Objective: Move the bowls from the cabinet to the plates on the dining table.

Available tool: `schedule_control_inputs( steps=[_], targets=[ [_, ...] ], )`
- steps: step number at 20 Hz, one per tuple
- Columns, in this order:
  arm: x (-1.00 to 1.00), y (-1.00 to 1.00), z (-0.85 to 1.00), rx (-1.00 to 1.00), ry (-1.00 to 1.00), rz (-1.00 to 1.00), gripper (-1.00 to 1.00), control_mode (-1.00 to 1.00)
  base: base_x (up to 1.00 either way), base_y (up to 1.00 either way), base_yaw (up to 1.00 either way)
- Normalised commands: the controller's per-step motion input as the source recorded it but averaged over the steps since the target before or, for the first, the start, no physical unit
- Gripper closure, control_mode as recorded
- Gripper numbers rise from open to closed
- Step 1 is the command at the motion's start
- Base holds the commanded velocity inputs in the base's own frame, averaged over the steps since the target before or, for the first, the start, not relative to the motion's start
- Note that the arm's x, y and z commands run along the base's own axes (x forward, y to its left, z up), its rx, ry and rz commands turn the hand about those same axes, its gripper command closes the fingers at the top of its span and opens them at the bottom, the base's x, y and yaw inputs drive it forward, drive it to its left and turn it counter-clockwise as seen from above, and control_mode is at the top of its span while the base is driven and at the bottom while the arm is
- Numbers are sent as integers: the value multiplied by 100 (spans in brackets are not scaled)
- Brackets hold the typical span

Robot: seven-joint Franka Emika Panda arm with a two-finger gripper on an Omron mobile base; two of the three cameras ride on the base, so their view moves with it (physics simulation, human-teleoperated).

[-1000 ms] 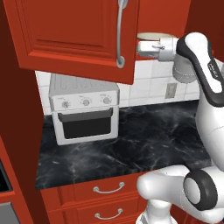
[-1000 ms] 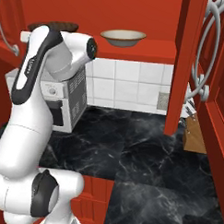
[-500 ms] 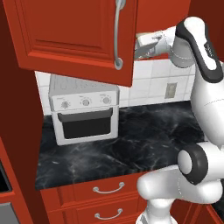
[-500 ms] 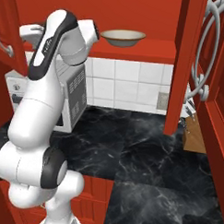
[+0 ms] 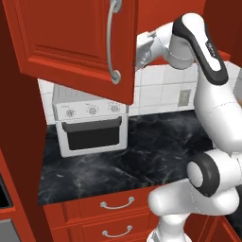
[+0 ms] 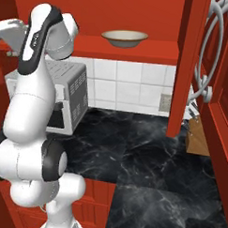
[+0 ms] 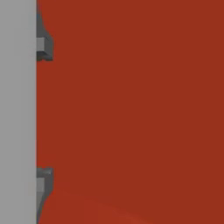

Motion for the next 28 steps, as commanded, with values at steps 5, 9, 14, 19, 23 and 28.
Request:
schedule_control_inputs(
  steps=[5,9,14,19,23,28],
  targets=[
    [-100,87,-33,-5,0,1,-100,-100,0,0,0],
    [-80,93,-33,10,2,1,-100,-100,0,0,0],
    [-18,95,-20,18,1,-6,100,-100,0,0,0],
    [-7,100,0,14,-3,0,100,-100,0,0,0],
    [-5,100,0,12,-1,0,100,-100,0,0,0],
    [0,93,10,11,-12,-6,-100,-100,0,0,0]
  ],
)
